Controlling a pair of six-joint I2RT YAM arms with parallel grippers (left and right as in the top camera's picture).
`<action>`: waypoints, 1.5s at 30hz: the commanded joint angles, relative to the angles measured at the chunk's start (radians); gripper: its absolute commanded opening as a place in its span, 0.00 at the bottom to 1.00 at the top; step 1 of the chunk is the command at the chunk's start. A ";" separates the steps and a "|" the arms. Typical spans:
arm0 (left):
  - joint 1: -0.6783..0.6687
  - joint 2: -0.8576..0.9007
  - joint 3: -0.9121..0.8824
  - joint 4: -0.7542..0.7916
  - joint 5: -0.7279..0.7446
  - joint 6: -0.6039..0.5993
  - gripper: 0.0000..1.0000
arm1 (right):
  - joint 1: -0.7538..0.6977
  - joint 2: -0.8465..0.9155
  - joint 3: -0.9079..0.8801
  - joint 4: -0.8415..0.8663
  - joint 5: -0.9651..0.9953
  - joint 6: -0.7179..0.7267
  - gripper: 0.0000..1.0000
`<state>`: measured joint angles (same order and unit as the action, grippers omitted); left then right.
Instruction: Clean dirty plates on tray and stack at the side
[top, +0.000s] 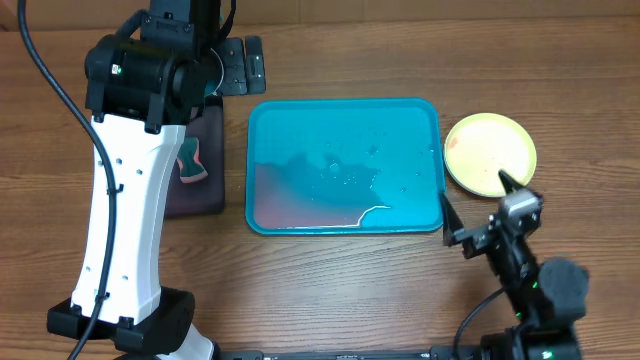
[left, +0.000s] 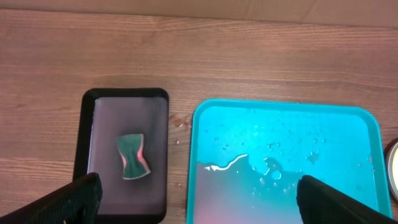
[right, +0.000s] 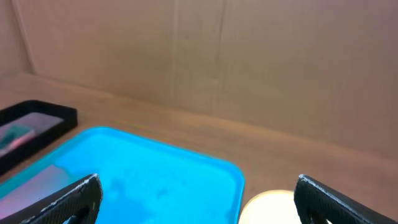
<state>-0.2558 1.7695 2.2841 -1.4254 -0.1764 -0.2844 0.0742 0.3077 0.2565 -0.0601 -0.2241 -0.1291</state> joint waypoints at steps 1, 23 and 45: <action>-0.006 -0.002 0.002 0.000 0.002 0.015 1.00 | 0.004 -0.101 -0.102 0.057 0.066 0.074 1.00; -0.006 -0.002 0.002 0.000 0.002 0.015 1.00 | 0.018 -0.305 -0.249 -0.013 0.119 0.081 1.00; -0.007 -0.014 0.002 0.017 -0.045 0.026 1.00 | 0.018 -0.305 -0.249 -0.013 0.119 0.081 1.00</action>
<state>-0.2558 1.7695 2.2841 -1.4197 -0.1783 -0.2844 0.0868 0.0147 0.0185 -0.0769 -0.1146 -0.0559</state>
